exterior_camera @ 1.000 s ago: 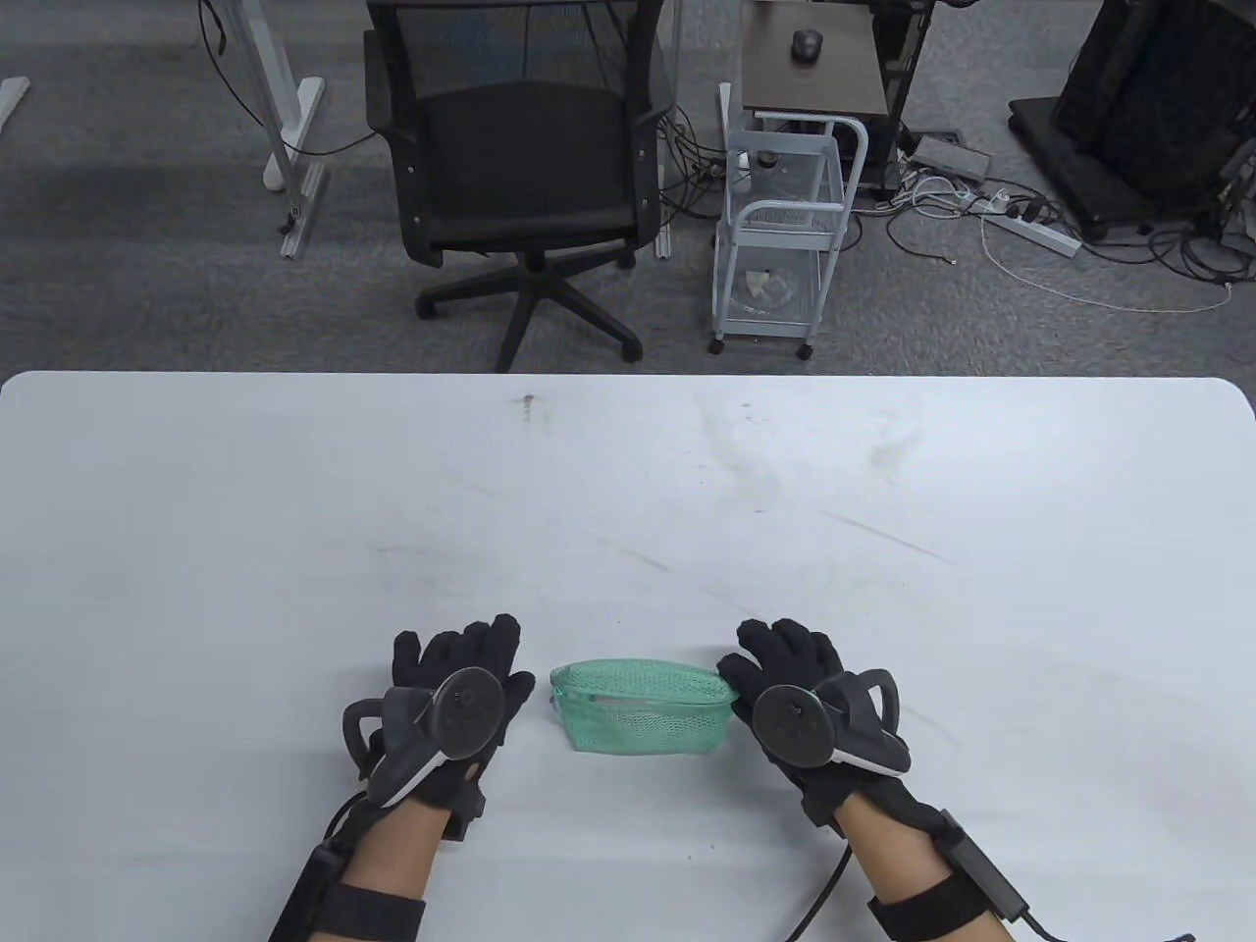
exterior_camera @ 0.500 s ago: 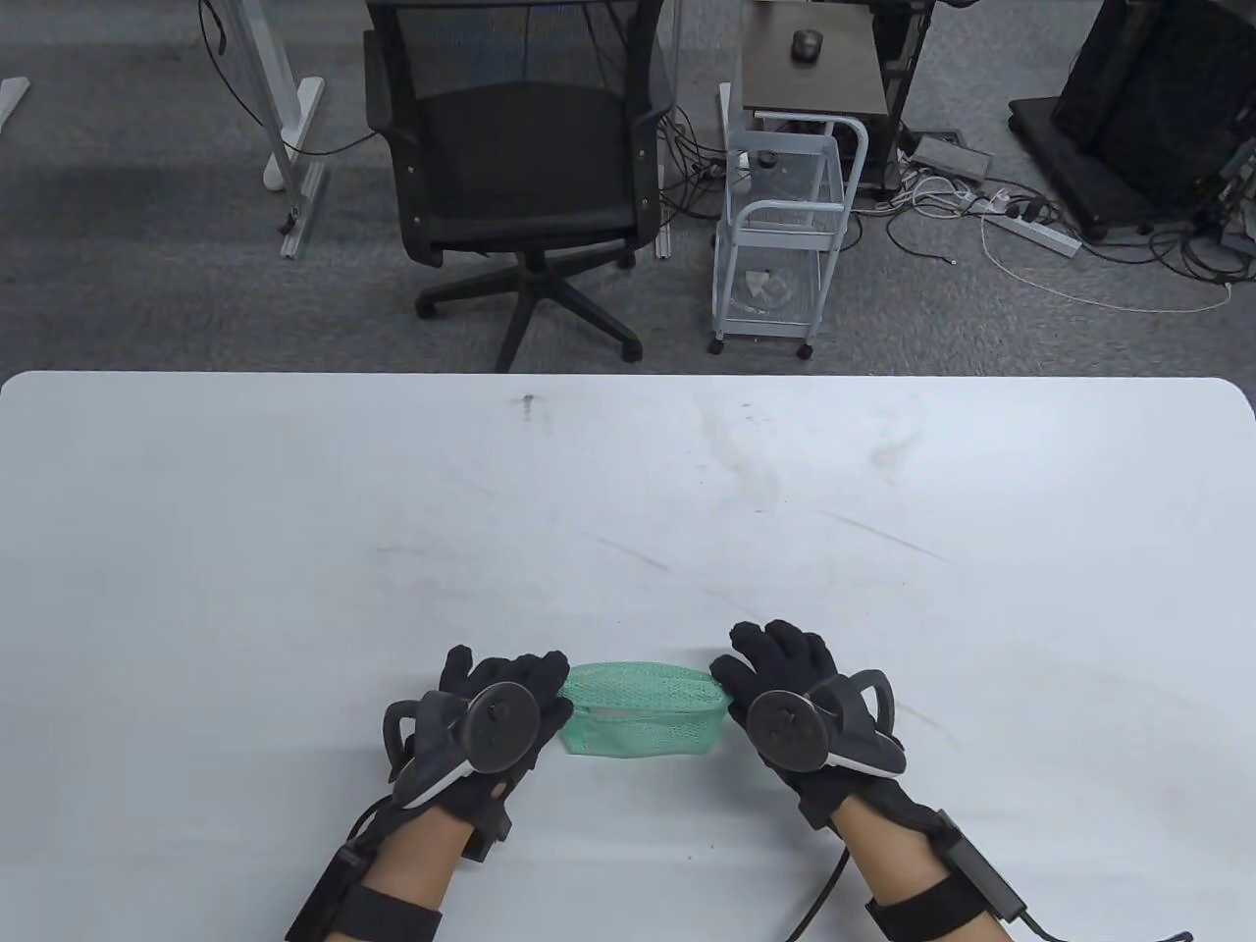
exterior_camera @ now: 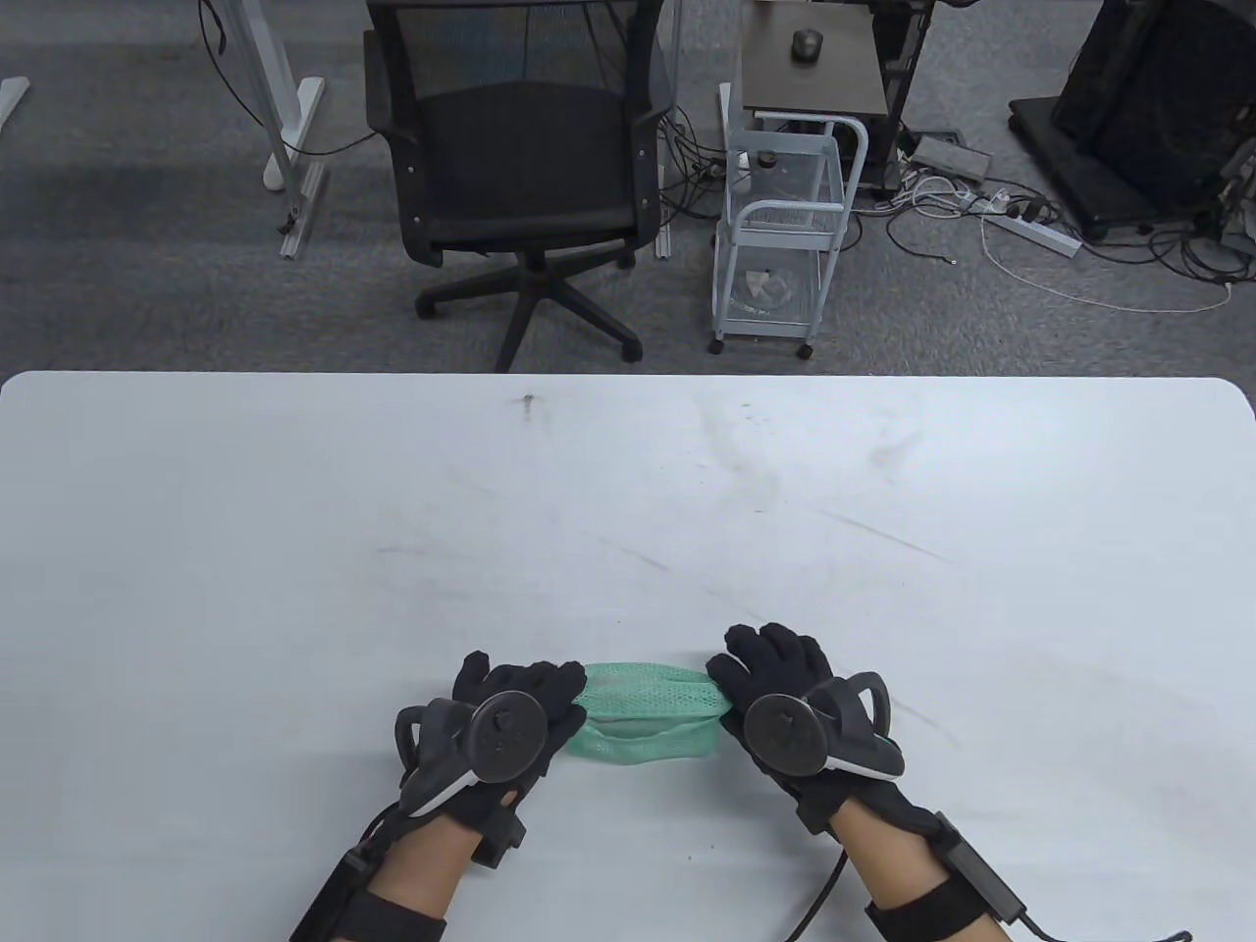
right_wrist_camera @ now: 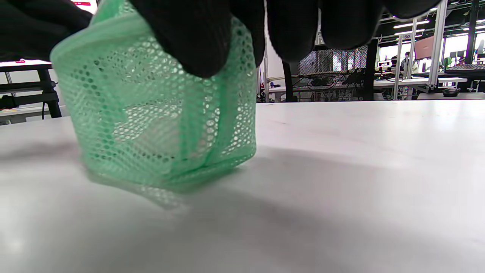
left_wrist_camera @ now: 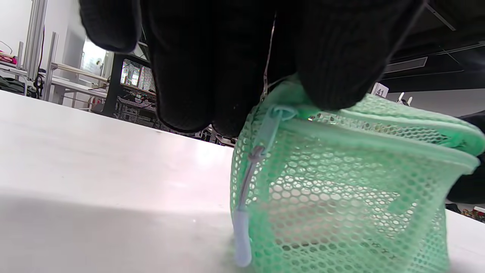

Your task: Take cleansing milk out of the toiletry bag

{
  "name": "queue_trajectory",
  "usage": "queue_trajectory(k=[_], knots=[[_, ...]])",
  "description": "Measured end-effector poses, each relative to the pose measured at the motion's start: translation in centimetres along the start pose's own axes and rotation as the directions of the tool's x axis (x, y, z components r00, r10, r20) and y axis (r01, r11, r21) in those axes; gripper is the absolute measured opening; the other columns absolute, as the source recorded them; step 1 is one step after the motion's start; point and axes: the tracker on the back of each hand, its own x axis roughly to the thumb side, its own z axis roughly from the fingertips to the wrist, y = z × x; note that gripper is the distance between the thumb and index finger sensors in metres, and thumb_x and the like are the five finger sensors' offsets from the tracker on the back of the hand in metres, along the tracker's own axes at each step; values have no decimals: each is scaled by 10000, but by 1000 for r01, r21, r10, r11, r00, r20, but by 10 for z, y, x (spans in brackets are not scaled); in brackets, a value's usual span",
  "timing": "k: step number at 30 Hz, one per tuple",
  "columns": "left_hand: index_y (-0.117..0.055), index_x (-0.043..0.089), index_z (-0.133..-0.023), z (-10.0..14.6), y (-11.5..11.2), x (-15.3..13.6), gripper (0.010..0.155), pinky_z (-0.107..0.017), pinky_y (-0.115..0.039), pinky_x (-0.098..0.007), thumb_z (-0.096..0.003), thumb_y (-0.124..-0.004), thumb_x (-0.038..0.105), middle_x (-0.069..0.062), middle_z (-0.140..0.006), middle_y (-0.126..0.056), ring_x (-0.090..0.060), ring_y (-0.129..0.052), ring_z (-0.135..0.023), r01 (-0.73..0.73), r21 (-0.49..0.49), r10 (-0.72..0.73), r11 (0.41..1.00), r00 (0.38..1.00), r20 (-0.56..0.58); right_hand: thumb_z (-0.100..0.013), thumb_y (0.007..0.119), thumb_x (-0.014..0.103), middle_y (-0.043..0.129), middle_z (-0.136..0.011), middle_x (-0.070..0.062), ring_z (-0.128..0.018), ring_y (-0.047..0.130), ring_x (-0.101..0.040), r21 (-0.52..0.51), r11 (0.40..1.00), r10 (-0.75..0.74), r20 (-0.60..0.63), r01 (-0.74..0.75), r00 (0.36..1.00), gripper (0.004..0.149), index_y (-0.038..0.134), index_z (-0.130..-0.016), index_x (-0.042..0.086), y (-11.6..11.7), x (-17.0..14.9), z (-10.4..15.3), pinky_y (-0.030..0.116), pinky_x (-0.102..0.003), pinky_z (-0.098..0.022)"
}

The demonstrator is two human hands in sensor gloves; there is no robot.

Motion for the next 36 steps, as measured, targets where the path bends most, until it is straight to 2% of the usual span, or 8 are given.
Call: queue_trajectory(k=[9,19,32,36], knots=[[-937,269,-891,5,8,2,461,-716,-645,-659,-461,-910,432,-59,-871,-1055,-373,-1061,-744,-56,46,56,997,998,-2,-522,892,316,642,-1128,-315,-929,625,-682,-26,995,-94,20,95,995,564,775,-1001,43,-12,3,6,526,-763,-647],[-946,246,-881,7,8,8,449,-710,-654,-659,-463,-914,408,-72,-843,-1071,-371,-1080,-712,-92,51,92,994,996,9,-507,904,362,640,-1130,-311,-926,639,-680,-158,979,-109,117,127,987,610,769,-1002,33,-35,16,19,536,-763,-644],[-961,224,-864,8,8,9,440,-696,-667,-662,-462,-925,398,-84,-814,-1087,-374,-1093,-685,-86,72,87,994,996,-5,-497,909,408,622,-1140,-313,-921,632,-698,-178,973,-122,135,145,983,663,747,-1019,32,-40,20,23,535,-776,-639],[-963,223,-861,9,7,12,438,-695,-672,-660,-461,-929,398,-82,-804,-1092,-373,-1096,-677,-76,70,76,995,997,0,-504,911,374,634,-1132,-315,-913,647,-696,-200,968,-126,139,152,982,629,758,-1008,29,-40,21,23,543,-775,-635]])
